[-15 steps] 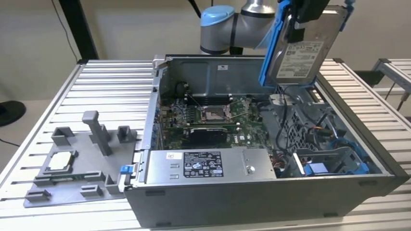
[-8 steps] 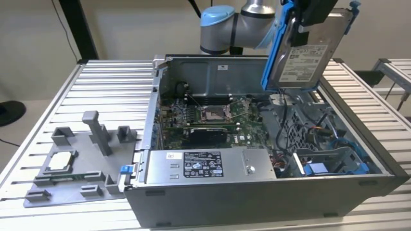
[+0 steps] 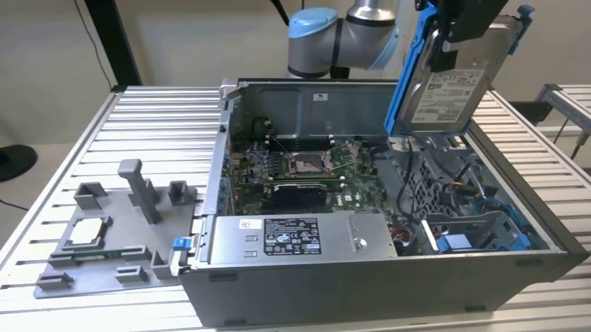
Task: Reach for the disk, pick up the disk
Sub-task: 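Pick up the disk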
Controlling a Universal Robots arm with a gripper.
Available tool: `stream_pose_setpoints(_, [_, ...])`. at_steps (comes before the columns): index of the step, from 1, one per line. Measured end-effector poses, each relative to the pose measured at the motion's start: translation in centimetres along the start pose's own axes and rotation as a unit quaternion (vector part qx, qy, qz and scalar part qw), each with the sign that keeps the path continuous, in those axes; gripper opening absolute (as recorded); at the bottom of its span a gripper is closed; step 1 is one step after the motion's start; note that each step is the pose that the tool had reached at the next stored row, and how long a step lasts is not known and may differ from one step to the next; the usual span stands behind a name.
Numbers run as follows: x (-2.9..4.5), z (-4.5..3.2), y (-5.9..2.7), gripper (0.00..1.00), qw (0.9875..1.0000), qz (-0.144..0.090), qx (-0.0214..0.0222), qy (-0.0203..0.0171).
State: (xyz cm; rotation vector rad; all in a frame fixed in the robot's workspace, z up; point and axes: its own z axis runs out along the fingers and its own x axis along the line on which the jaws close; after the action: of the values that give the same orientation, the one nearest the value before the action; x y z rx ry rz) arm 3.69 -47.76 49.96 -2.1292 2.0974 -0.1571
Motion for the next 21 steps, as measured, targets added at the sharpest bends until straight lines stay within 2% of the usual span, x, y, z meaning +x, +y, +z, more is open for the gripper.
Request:
stream_pose_setpoints(12, [2.43,0.17,-1.29,0.00,1.0000,0.000,-0.0007,0.0000])
stream_pose_setpoints(21, [4.34,0.20,-1.69,0.00,1.0000,0.000,-0.0007,0.0000])
